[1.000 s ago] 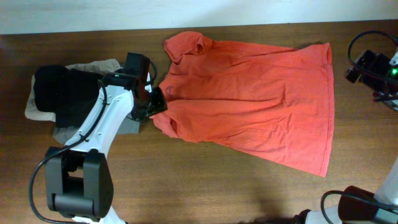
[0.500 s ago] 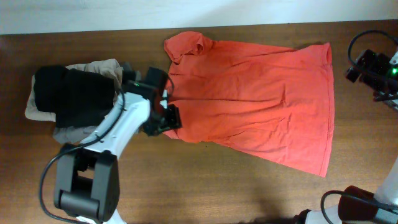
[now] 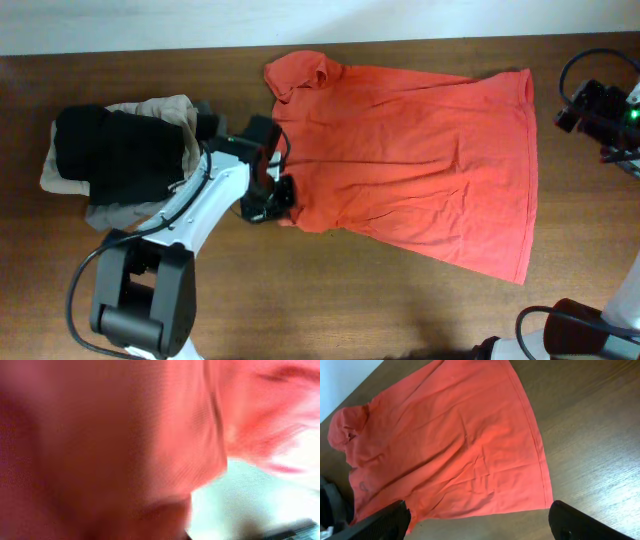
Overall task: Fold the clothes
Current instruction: 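Pull the grasped left side of the shirt up-left with the left gripper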
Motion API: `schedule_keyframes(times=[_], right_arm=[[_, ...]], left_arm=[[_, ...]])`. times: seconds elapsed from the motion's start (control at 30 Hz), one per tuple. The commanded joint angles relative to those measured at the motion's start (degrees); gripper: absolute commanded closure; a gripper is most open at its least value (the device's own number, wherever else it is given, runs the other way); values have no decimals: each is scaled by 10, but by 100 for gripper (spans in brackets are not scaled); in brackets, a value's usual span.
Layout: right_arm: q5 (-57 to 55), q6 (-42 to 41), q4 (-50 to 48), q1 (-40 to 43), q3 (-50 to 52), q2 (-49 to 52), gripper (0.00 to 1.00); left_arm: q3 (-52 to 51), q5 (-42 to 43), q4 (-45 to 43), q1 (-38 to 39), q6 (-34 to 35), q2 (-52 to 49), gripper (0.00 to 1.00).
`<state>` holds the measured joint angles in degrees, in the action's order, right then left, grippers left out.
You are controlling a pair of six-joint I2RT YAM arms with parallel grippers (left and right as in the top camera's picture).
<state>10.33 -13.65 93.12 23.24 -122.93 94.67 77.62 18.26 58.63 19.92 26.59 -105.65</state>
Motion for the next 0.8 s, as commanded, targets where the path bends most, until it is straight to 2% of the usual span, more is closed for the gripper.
schedule_keyframes(times=[0.0,0.13,0.4,0.47,0.53,0.57,0.6,0.63,0.77], right_arm=[[-5,1,0,-5,2,-13,7],[-5,1,-1,-5,2,-13,7],[-5,1,-3,-5,2,-13,7],[-5,1,-3,-5,2,-13,7],[-5,1,-3,-5,2,-13,7],[-5,1,-3,-5,2,-13,7],[-5,1,-2,-5,2,-13,7],[-5,1,-1,-5,2,-13,7],[-5,1,-1,-5,2,-13,7]], left_arm=[[120,64,62,-18,-15,16,99],[228,32,126,-47,-24,19,99],[239,-36,58,-73,-18,-22,98],[239,-51,53,-71,-18,-47,92],[239,-61,55,-71,-18,-71,82],[239,-61,60,-71,-18,-83,74],[239,-61,65,-71,-18,-94,57],[239,-62,72,-71,-19,-103,48],[239,-72,112,-74,-25,-116,45]])
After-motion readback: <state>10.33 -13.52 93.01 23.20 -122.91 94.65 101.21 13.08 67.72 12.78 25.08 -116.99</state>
